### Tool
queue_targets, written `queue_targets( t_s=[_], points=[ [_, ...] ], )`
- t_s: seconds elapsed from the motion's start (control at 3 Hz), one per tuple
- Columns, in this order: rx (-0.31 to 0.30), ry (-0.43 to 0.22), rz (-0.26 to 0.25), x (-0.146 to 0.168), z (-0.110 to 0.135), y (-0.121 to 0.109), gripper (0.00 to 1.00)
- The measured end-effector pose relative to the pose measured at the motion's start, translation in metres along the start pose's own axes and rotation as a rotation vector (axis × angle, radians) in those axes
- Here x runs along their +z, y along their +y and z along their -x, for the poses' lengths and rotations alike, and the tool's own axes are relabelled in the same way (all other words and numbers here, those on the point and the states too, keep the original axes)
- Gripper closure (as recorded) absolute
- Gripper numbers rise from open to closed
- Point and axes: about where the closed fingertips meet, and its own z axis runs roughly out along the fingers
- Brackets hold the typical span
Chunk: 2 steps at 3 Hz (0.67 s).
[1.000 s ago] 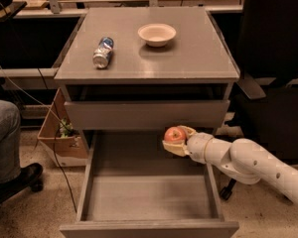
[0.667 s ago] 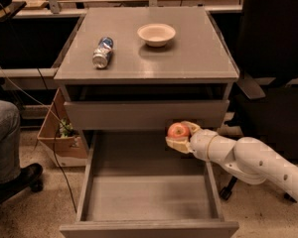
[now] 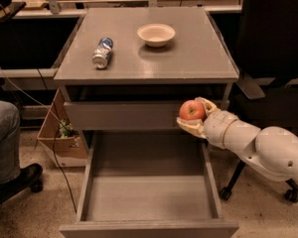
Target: Pick apple from middle drawer and place on counter
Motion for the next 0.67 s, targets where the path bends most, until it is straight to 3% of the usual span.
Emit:
queue_targets(
  t_s=[0.33, 0.67],
  points=[
    [-0.100, -0.040, -0.052, -0.012, 0.050, -0.024, 1.00],
    [-0.182, -0.084, -0.068, -0.007, 0.101, -0.043, 1.00]
  ],
)
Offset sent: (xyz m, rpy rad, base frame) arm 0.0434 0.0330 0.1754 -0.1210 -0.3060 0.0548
